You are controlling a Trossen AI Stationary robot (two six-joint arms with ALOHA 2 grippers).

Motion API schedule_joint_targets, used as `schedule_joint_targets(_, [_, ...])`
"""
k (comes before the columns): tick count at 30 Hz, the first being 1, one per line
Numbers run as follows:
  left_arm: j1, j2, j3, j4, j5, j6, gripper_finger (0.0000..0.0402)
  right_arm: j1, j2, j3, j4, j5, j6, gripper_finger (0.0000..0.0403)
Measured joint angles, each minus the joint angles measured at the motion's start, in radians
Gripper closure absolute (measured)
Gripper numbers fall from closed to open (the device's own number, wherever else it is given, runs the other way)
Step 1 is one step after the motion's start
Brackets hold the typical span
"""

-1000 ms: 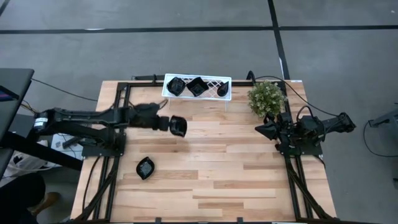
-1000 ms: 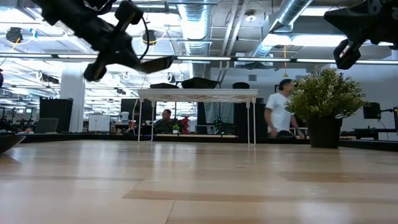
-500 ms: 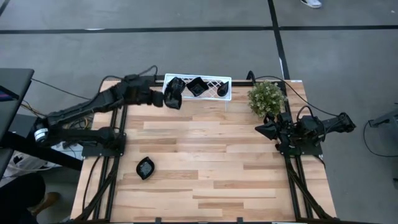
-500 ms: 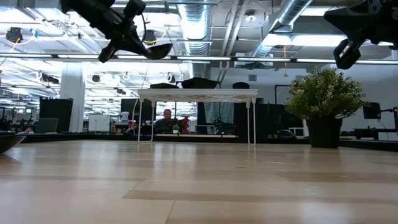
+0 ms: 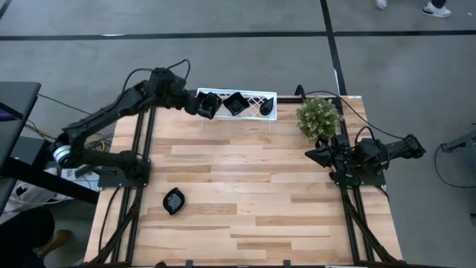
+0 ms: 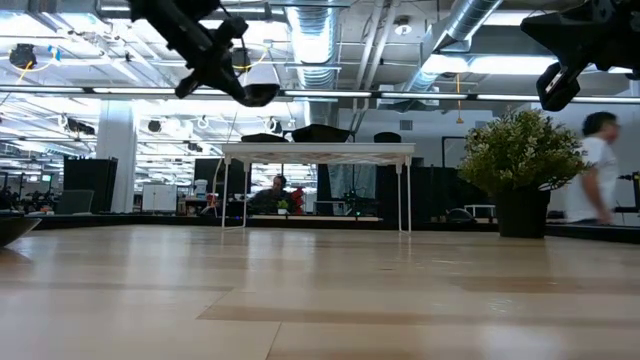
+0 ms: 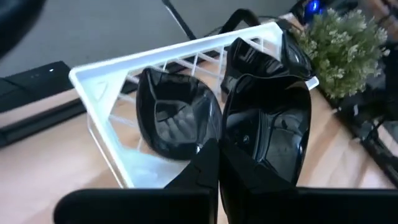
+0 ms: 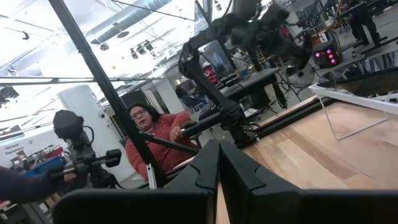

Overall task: Pick & Place Mini shaped plates
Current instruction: Stack the black leaf shaped plate on top of the black leaf shaped plate on the shelf

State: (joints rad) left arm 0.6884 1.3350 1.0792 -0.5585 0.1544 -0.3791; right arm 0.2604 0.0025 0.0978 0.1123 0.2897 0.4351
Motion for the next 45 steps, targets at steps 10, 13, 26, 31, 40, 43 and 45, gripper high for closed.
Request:
schedule_joint_targets(10, [0.097, 0.230, 0.245, -0.192, 0.070, 0.192, 0.0399, 0.000, 0.000, 0.000, 0.000, 0.000, 0.003, 0.0396])
schedule_joint_targets(13, [0.123, 0.266, 0.290, -0.204, 0.112, 0.221, 0.0399, 0.000, 0.000, 0.000, 0.000, 0.000, 0.003, 0.0396])
schedule_joint_targets(26, [0.151, 0.375, 0.357, -0.257, 0.152, 0.256, 0.0399, 0.000, 0.000, 0.000, 0.000, 0.000, 0.003, 0.0396])
schedule_joint_targets(31, [0.151, 0.420, 0.357, -0.273, 0.151, 0.270, 0.0399, 0.000, 0.000, 0.000, 0.000, 0.000, 0.003, 0.0396])
schedule_joint_targets(40, [0.167, 0.427, 0.357, -0.281, 0.151, 0.270, 0.0399, 0.000, 0.000, 0.000, 0.000, 0.000, 0.003, 0.0396])
schedule_joint_targets(43, [0.172, 0.427, 0.357, -0.281, 0.150, 0.270, 0.0399, 0.000, 0.000, 0.000, 0.000, 0.000, 0.002, 0.0396])
schedule_joint_targets(45, [0.172, 0.427, 0.357, -0.280, 0.150, 0.269, 0.0399, 0.000, 0.000, 0.000, 0.000, 0.000, 0.002, 0.0396])
